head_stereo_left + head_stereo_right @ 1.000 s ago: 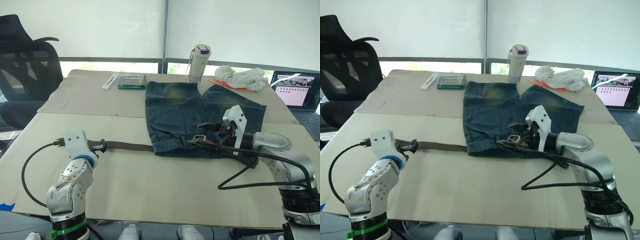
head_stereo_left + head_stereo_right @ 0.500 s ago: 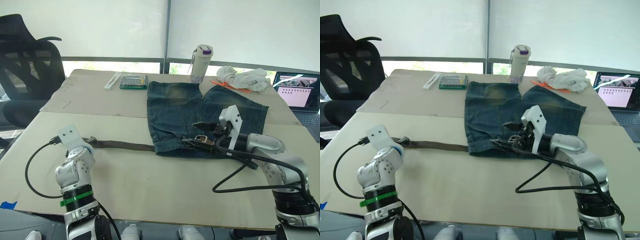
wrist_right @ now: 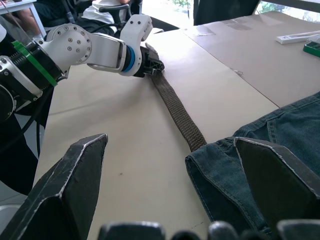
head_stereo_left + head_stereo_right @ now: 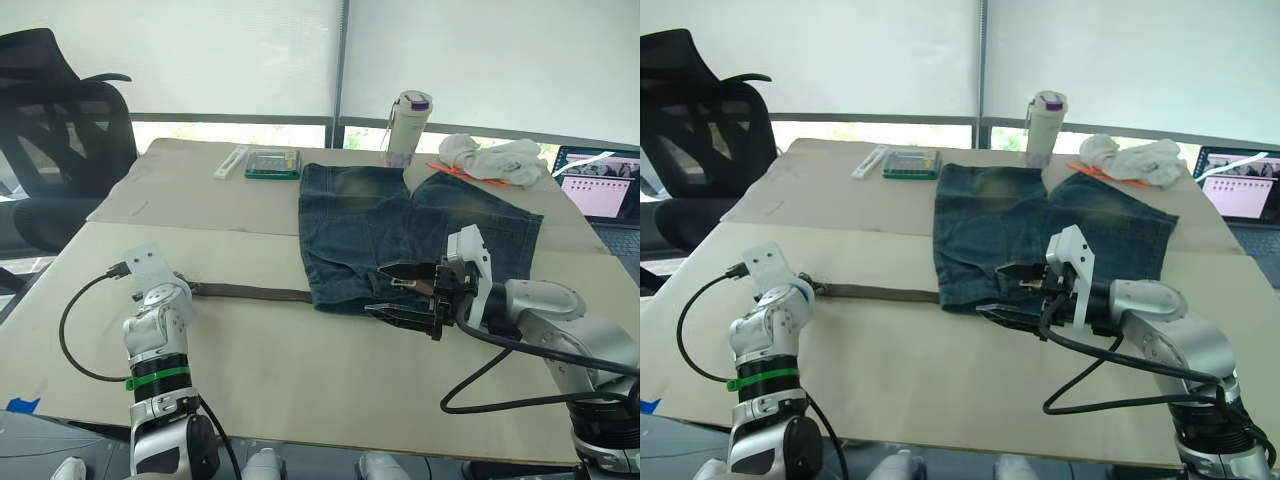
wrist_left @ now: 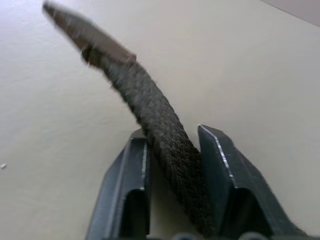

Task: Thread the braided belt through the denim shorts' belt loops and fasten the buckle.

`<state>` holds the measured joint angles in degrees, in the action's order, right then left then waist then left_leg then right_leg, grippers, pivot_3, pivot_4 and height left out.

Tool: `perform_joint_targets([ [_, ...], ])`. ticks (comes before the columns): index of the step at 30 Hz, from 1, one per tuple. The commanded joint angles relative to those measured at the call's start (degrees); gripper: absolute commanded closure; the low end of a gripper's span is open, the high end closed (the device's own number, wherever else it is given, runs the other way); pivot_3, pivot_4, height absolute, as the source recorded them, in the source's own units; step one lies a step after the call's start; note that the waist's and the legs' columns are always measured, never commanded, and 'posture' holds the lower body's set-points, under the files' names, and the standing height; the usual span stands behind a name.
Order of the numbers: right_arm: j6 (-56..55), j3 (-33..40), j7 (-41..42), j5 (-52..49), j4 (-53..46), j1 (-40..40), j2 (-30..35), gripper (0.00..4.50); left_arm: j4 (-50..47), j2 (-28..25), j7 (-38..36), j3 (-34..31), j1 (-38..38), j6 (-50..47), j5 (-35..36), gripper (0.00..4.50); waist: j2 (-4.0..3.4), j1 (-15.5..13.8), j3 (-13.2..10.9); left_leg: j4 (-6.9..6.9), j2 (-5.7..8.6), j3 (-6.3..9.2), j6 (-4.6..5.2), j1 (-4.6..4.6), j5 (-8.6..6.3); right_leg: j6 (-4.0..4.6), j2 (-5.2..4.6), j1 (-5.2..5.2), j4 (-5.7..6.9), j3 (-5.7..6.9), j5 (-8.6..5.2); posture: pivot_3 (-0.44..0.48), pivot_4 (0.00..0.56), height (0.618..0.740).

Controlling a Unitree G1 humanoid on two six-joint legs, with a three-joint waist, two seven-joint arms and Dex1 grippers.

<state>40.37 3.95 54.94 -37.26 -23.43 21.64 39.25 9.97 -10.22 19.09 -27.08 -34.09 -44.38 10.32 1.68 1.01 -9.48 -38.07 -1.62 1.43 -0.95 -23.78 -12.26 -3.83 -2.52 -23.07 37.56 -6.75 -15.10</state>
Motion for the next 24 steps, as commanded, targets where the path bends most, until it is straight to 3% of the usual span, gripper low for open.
perform_joint_targets([
  [1, -1.73, 0.82, 0.04, -0.49, -0.53, 0.94, 0.29, 0.0, 1.14, -0.58, -0.47, 2.37, 1.31, 1.95, -1.81, 4.44, 0.0, -0.01, 0.0, 0.0, 0.0, 0.0, 0.0, 0.0, 0.0, 0.0, 0.0, 0.0, 0.0, 0.0, 0.0, 0.0, 0.15, 0.737],
  [5, -2.89, 0.78, -1.53, 0.68, 0.67, 1.76, -0.62, 0.0, -0.94, -4.56, -4.59, 11.62, 1.87, 12.21, -8.38, 4.48, 0.06, 0.25, -0.04, 0.04, -0.02, 0.0, 0.0, 0.0, 0.0, 0.01, 0.03, -0.05, 0.03, 0.0, 0.0, 0.0, 0.15, 0.737],
  [14, 6.83, 3.31, -16.41, -3.09, 1.73, 7.04, -6.91, 0.0, -1.39, -14.09, -12.85, 35.97, -1.02, 38.12, -29.56, 4.48, 0.17, -0.21, -0.1, 0.19, -0.02, 0.0, -0.11, -0.1, 0.06, 0.04, -0.01, -0.12, -0.13, 0.01, 0.02, 0.0, 0.15, 0.737],
  [24, 14.44, 10.36, -38.44, -11.83, 2.64, 13.62, -23.41, 0.0, 6.06, -14.13, -9.97, 51.66, -10.53, 51.32, -50.92, 4.48, 0.16, 0.06, -0.1, 0.21, -0.03, 0.0, -0.1, -0.39, 0.07, 0.03, -0.02, -0.38, -0.11, 0.04, 0.03, 0.0, 0.15, 0.737],
])
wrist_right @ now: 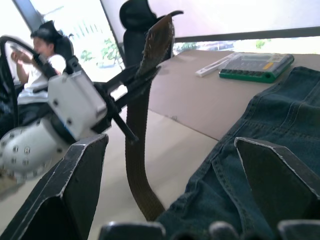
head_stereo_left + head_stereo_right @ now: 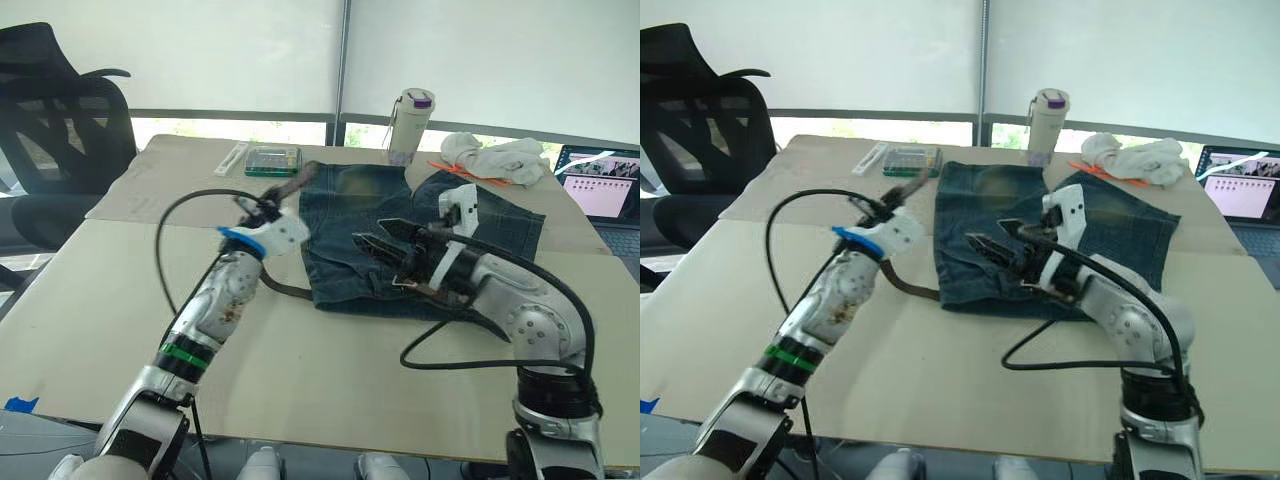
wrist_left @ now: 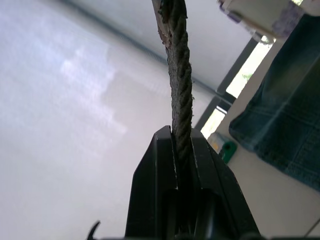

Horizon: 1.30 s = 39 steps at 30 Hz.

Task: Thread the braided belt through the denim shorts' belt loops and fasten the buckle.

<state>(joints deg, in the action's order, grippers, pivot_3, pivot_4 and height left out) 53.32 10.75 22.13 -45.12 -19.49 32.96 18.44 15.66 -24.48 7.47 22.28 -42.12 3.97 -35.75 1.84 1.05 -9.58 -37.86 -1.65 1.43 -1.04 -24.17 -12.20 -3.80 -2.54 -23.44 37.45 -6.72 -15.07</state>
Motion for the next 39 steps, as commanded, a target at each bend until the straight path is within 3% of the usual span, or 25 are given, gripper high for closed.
perform_joint_targets([
  [1, 2.19, 4.21, -7.66, -5.05, -1.24, 2.66, -3.71, 0.0, 0.69, 0.42, 1.94, 2.82, -3.07, 3.66, -5.95, 4.48, 0.0, 0.01, 0.0, 0.0, 0.0, 0.0, 0.0, -0.09, 0.0, 0.0, 0.0, -0.14, 0.09, -0.01, 0.0, 0.0, 0.15, 0.737],
  [8, 5.12, 6.25, -15.8, -10.83, -1.17, 4.05, -7.03, 0.0, 1.97, 1.92, 3.21, 4.3, -4.25, 6.67, -10.47, 4.48, -0.01, 0.02, 0.0, -0.01, 0.0, -0.02, -0.06, -0.52, 0.09, 0.02, 0.0, -0.82, 0.54, -0.04, 0.01, 0.0, 0.15, 0.737],
  [21, 4.07, 6.29, -19.32, -13.87, -0.06, 3.19, -6.0, 4.35, 2.12, 2.26, 1.69, 3.68, -2.97, 10.74, -11.48, 4.5, -0.01, 0.14, 0.0, -0.02, 0.01, -0.02, -0.04, -0.51, 0.1, 0.02, 0.01, -0.81, 0.54, -0.03, 0.01, 0.0, 0.15, 0.737],
  [23, 3.83, 6.24, -19.36, -13.63, 0.14, 3.1, -5.83, 4.44, 1.13, 2.1, -0.55, 2.82, -1.98, 11.0, -9.43, 4.5, -0.01, 0.17, 0.01, -0.02, 0.01, -0.02, -0.04, -0.51, 0.1, 0.02, 0.01, -0.81, 0.54, -0.03, 0.01, 0.0, 0.15, 0.737],
  [28, 2.42, 6.51, -20.03, -12.12, 1.34, 3.25, -5.53, 4.5, -4.85, 2.99, -3.96, -1.83, 3.3, 12.88, -0.43, 2.75, -0.02, 0.35, 0.01, -0.01, -0.01, -0.02, -0.04, -0.51, 0.1, 0.02, 0.01, -0.81, 0.53, -0.03, 0.01, 0.0, 0.15, 0.737],
  [31, 1.43, 6.57, -20.17, -11.14, 2.29, 3.31, -5.38, 4.5, -9.31, 4.39, -11.25, -4.77, 7.31, 13.93, 11.3, 1.76, -0.02, 0.41, 0.01, -0.02, -0.04, -0.02, -0.04, -0.51, 0.1, 0.03, 0.01, -0.81, 0.56, -0.03, 0.02, 0.0, 0.15, 0.737],
  [33, 0.99, 6.63, -19.95, -10.91, 2.78, 3.37, -5.15, 4.5, -12.98, 4.49, -21.21, -4.35, 10.42, 13.31, 22.19, 1.08, -0.03, 0.54, 0.01, -0.02, -0.04, -0.02, -0.05, -0.5, 0.11, 0.04, 0.01, -0.81, 0.56, -0.03, 0.03, 0.0, 0.15, 0.737],
  [36, 0.65, 6.58, -18.69, -11.11, 3.03, 3.14, -4.4, 4.5, -20.0, 6.71, -31.49, -6.26, 15.11, 3.2, 38.98, 0.11, -0.05, 0.96, 0.02, -0.02, -0.04, -0.03, -0.05, -0.48, 0.11, 0.04, 0.0, -0.77, 0.55, -0.03, 0.03, 0.0, 0.15, 0.737],
  [38, 0.64, 6.54, -17.68, -11.74, 2.81, 2.75, -3.97, 4.5, -24.45, 7.5, -35.73, -8.11, 17.12, -5.02, 48.23, 0.03, -0.05, 1.29, 0.02, -0.02, -0.04, -0.02, -0.04, -0.49, 0.11, 0.04, 0.0, -0.77, 0.55, -0.03, 0.02, 0.0, 0.15, 0.737],
  [39, 0.79, 6.45, -16.72, -12.18, 2.55, 2.37, -3.51, 4.5, -27.07, 7.88, -38.06, -9.66, 18.35, -12.97, 57.26, 0.03, -0.05, 1.46, 0.02, -0.04, -0.05, -0.01, -0.04, -0.49, 0.11, 0.04, 0.02, -0.76, 0.55, -0.02, 0.02, 0.0, 0.15, 0.737],
])
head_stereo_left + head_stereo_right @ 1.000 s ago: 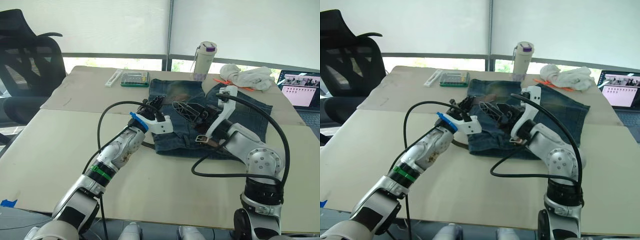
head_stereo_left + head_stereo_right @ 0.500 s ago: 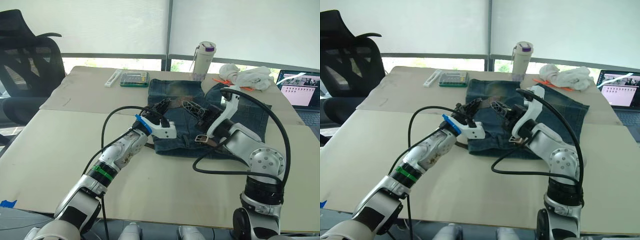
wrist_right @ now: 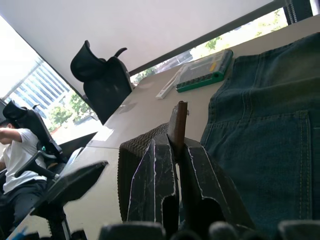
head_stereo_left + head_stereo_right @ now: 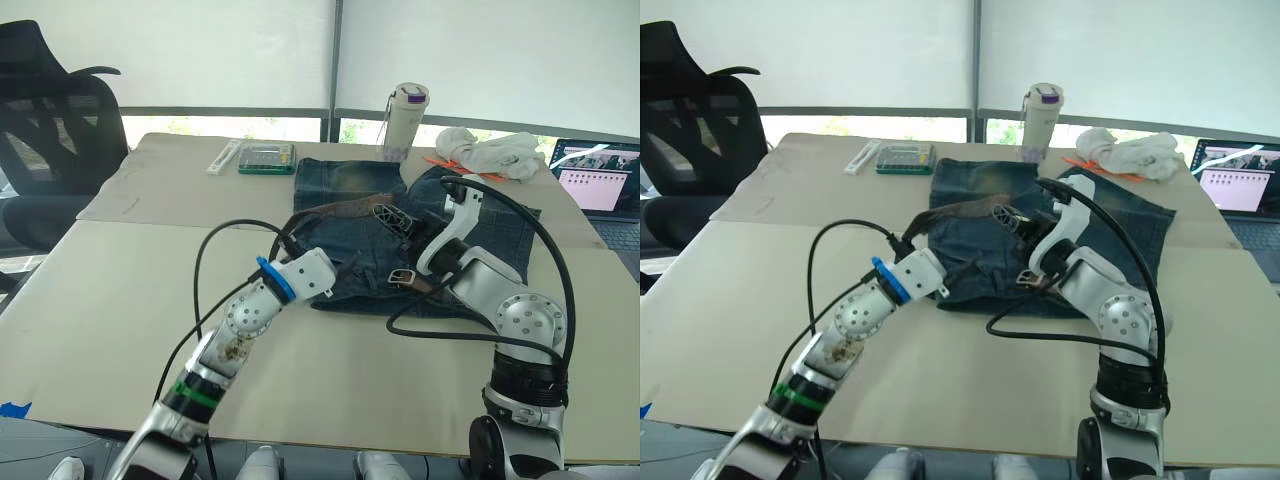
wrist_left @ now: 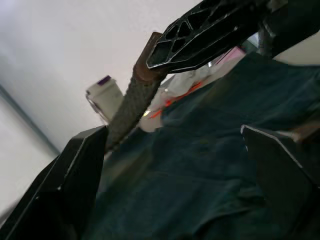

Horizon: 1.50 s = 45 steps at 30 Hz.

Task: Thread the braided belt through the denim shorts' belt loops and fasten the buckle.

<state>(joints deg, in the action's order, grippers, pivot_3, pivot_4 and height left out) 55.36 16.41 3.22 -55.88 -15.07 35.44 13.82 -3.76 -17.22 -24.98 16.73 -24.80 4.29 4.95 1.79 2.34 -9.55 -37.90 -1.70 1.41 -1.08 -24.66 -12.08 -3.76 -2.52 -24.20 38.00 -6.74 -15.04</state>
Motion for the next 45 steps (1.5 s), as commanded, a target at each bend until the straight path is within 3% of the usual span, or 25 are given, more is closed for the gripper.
perform_joint_targets([
  [1, -1.17, 0.72, 2.86, -1.68, -2.04, -0.36, 1.43, 4.5, -9.44, 0.78, -7.11, -5.26, 1.78, -18.98, 22.66, 0.03, 0.0, 0.38, 0.0, 0.0, 0.0, 0.0, 0.02, 0.02, 0.01, 0.0, 0.02, 0.01, 0.01, 0.0, 0.0, 0.0, 0.15, 0.737],
  [3, -0.67, 0.0, 4.97, -2.21, -2.9, -1.04, 2.55, 4.5, -11.45, 2.13, -7.11, -9.67, 3.13, -31.99, 38.84, 0.03, -0.01, 0.62, 0.0, 0.0, -0.03, 0.02, 0.04, 0.05, 0.02, 0.0, 0.05, 0.03, 0.03, 0.01, 0.0, 0.0, 0.15, 0.737],
  [7, 0.93, -0.64, 6.89, -5.87, -5.43, -2.23, 3.52, 4.5, -10.79, 4.34, -2.93, -17.61, 2.55, -44.77, 58.42, 0.03, -0.02, 1.48, 0.0, 0.0, -0.05, 0.05, 0.06, 0.1, 0.03, -0.01, 0.09, 0.06, 0.05, 0.02, -0.01, 0.0, 0.15, 0.737],
  [15, 2.65, -2.15, 9.16, -11.42, -8.0, -4.27, 5.77, 4.5, -3.56, 9.78, 2.79, -25.29, -1.31, -49.97, 71.26, 0.03, -0.02, 1.46, 0.0, 0.0, -0.02, 0.05, 0.09, 0.25, 0.05, -0.01, 0.09, 0.23, -0.01, 0.01, -0.01, 0.0, 0.15, 0.737],
  [19, 2.76, -2.27, 8.74, -12.71, -8.02, -4.56, 6.92, 4.5, -1.0, 11.22, 3.85, -27.21, -2.8, -50.1, 72.52, 0.03, -0.01, 1.35, 0.0, 0.0, 0.0, 0.03, 0.09, 0.24, 0.05, -0.01, 0.09, 0.22, -0.02, -0.01, -0.01, 0.0, 0.15, 0.737],
  [33, 1.41, -3.7, 8.57, -13.09, -7.99, -5.45, 8.11, 4.5, -0.92, 11.34, 5.09, -28.73, -3.85, -51.2, 71.99, 4.49, -0.01, 1.28, 0.0, 0.0, 0.01, 0.01, 0.09, 0.24, 0.05, 0.0, 0.09, 0.22, -0.05, -0.05, -0.02, 0.0, 0.15, 0.737],
  [38, -4.77, -6.48, 13.44, -3.82, -9.25, -6.96, 10.19, 4.5, -1.85, 9.46, 7.62, -27.99, -3.63, -51.62, 68.94, 4.49, -0.02, 1.19, 0.0, 0.0, 0.01, 0.01, 0.08, 0.23, 0.05, -0.01, 0.09, 0.21, -0.06, -0.05, -0.02, 0.0, 0.15, 0.737],
  [45, -13.86, -10.09, 21.68, 11.03, -9.26, -12.86, 18.11, 2.01, -3.9, 7.44, 16.18, -27.31, -1.93, -53.43, 65.4, 4.5, -0.01, 0.57, 0.0, 0.0, 0.02, -0.01, 0.08, 0.22, 0.05, -0.02, 0.08, 0.22, -0.14, -0.09, -0.02, 0.0, 0.15, 0.737],
])
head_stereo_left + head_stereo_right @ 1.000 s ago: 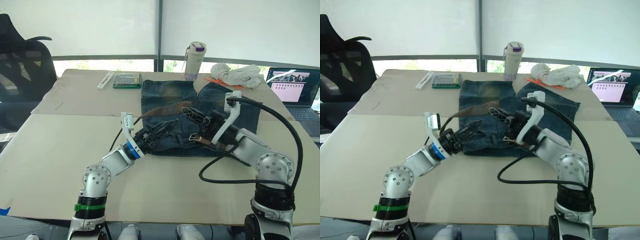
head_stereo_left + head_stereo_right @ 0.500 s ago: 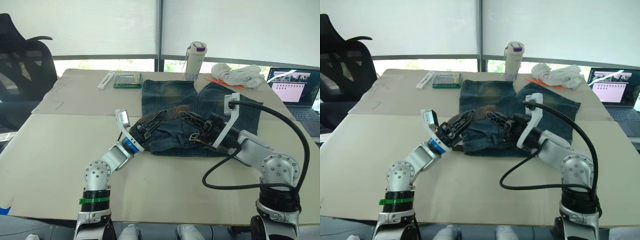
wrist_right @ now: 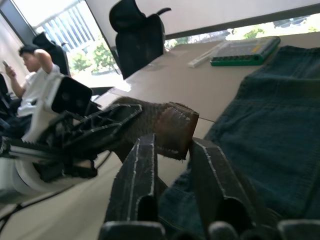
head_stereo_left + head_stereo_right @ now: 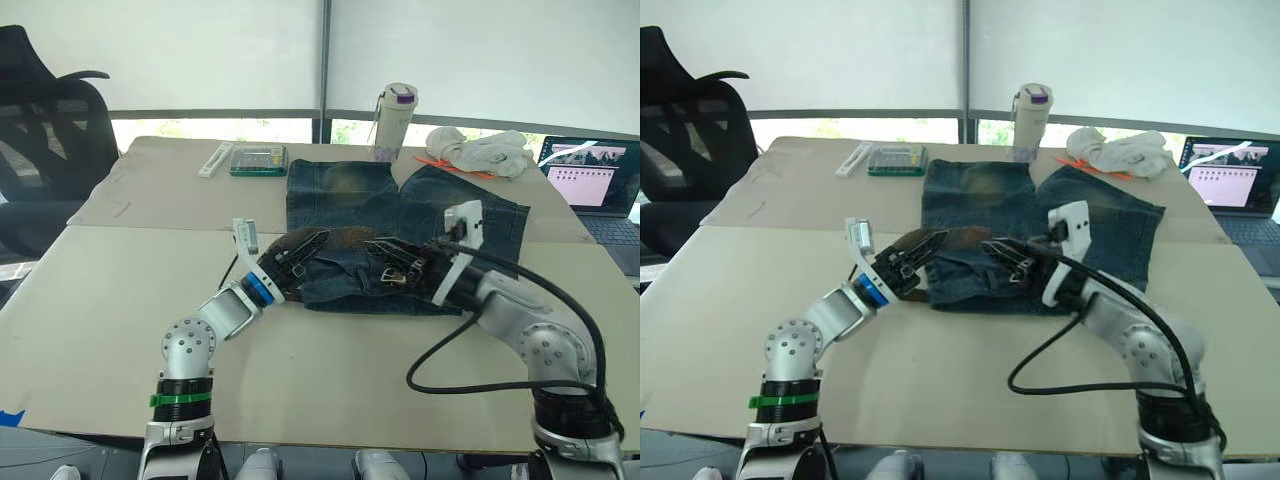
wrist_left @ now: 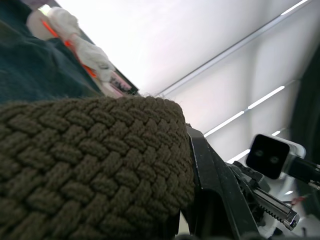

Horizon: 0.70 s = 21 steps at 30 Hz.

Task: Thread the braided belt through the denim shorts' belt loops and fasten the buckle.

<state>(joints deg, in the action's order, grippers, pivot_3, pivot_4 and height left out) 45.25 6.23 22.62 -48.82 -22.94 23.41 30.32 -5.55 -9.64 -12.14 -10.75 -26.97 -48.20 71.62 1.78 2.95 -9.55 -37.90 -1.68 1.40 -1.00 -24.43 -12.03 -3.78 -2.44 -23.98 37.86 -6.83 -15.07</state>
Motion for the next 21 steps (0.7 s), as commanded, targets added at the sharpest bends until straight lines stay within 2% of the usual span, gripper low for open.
perform_joint_targets([
  [1, -4.88, -0.32, 3.34, 5.88, -1.3, -1.73, 2.63, 1.69, -1.55, -0.12, 5.83, 0.08, 0.33, -1.57, -1.82, 4.5, 0.0, -0.15, 0.0, 0.0, 0.0, -0.01, 0.0, 0.0, 0.0, 0.0, 0.0, -0.01, 0.0, -0.02, 0.0, 0.0, 0.15, 0.737],
  [3, -7.6, -1.09, 4.59, 10.28, -0.78, -3.67, 4.4, 1.69, -1.22, -0.18, 10.83, 0.36, 0.63, -3.29, -3.24, 4.5, 0.0, -0.35, 0.0, 0.0, 0.0, -0.01, 0.0, 0.01, 0.0, 0.0, 0.0, 0.0, 0.0, -0.02, 0.0, 0.0, 0.15, 0.737],
  [9, -10.55, -1.74, 7.08, 15.74, -0.02, -5.63, 5.36, 1.69, -1.3, 1.49, 18.25, 0.01, 0.77, -6.87, -3.48, 4.5, 0.01, -0.48, -0.01, 0.0, 0.01, -0.01, 0.0, 0.01, 0.0, 0.0, -0.01, -0.01, 0.0, -0.04, 0.0, 0.0, 0.15, 0.737],
  [21, -12.47, -2.04, 11.43, 20.53, -2.12, -10.7, 6.88, 1.69, 1.75, 7.77, 24.54, 0.49, -1.97, -7.11, -9.83, 4.5, 0.02, -0.81, -0.01, 0.0, 0.05, 0.0, -0.02, 0.01, 0.0, 0.01, -0.02, 0.02, -0.02, -0.04, 0.01, 0.0, 0.15, 0.737],
])
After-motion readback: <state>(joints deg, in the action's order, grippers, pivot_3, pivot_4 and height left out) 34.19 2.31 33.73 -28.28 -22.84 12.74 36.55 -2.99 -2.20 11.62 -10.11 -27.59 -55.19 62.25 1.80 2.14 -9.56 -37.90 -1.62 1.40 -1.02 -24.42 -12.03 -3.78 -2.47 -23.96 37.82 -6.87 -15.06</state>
